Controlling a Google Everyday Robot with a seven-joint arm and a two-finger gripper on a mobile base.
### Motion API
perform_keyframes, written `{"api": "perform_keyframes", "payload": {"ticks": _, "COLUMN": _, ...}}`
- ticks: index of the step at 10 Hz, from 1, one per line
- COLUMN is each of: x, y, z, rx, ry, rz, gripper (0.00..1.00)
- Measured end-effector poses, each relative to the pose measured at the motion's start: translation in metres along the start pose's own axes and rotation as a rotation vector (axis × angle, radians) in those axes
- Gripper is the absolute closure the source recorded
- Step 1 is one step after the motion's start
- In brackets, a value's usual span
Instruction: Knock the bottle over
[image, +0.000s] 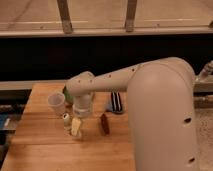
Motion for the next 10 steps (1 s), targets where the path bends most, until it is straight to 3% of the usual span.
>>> {"api": "perform_keyframes", "payload": {"ticks": 2, "x": -0.016, "y": -0.023, "z": -0.012, "rx": 0.002, "ry": -0.072, "rz": 0.03, "gripper": 0.2}}
{"api": "perform_keyframes", "payload": {"ticks": 6, "x": -0.057, "y": -0.037, "z": -0.022, "rx": -0.016, "ry": -0.186, "rz": 0.065, "gripper": 0.2}}
{"api": "perform_keyframes", "payload": {"ticks": 8, "x": -0.055, "y": -0.056, "z": -0.037, "rx": 0.032, "ry": -0.221, "rz": 0.129, "gripper": 0.2}}
{"api": "perform_keyframes", "payload": {"ticks": 10, "x": -0.036, "y": -0.071, "z": -0.052, "rx": 0.078, "ry": -0.251, "rz": 0.204, "gripper": 0.2}}
